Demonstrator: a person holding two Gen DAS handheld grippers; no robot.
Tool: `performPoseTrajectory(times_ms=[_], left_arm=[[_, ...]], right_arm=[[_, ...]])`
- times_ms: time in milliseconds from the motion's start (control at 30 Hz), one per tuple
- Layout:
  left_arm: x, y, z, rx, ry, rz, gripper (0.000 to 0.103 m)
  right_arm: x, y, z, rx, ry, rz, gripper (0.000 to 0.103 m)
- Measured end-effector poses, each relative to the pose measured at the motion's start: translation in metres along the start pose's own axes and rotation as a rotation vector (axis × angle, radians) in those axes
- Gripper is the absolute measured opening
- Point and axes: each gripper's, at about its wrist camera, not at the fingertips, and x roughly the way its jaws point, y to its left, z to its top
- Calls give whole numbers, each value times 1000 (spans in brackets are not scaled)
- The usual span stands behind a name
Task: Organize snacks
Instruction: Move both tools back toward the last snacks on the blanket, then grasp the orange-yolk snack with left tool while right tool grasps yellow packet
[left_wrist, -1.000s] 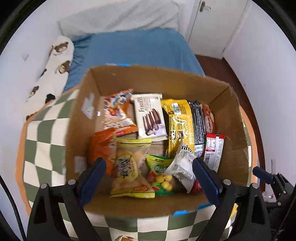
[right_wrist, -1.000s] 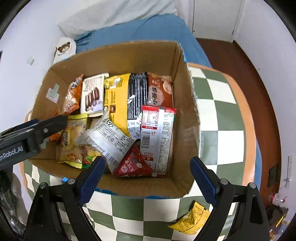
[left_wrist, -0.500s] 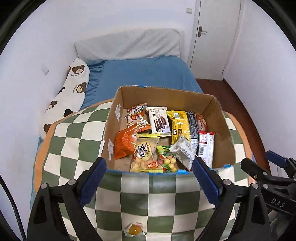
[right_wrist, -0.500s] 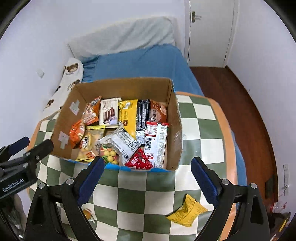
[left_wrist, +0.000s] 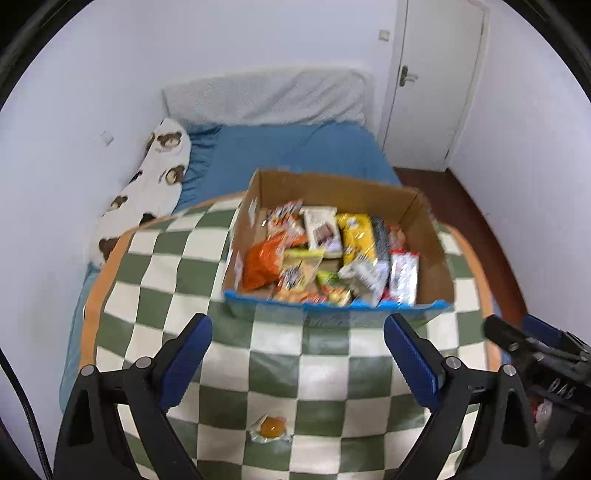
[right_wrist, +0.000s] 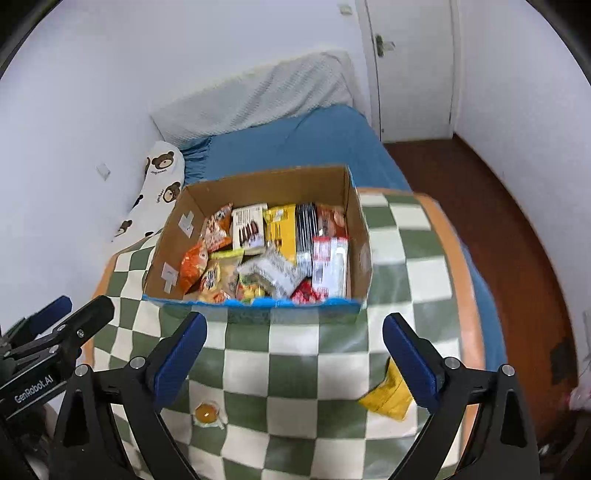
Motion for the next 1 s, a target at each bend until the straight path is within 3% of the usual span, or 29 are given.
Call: performPoseTrajectory(times_ms=[167,400,500,600,667,767,800,867,1000], left_arm=[[49,22,-35,-56,123,21,95],[125,59,-97,-195,381,39,95],[149,70,-124,-239,490,30,95],[165,81,-150,-310,573,-10,95],[172,84,-164,-339,608,-37,95],[181,78,-176,-301,617,-32,93],[185,75,-178,-281,621,-25,91],[193,69,-183,-251,636,-23,76],[201,55,-189,-199,629,-9,68]], right_arm=[[35,-46,-30,137,123,-19,98],[129,-136,-89,359,359,-115,98],[163,-159,-108,395,429,-158,97],[190,-171,-125,431,478,-173,86],[199,-170,-131,425,484,-166,73],[201,-151,-134,345,470,-155,65],[203,-141,-136,308,475,-137,64],[205,-122,-141,234,496,-112,60],[209,-84,-160,121,544,-65,55]])
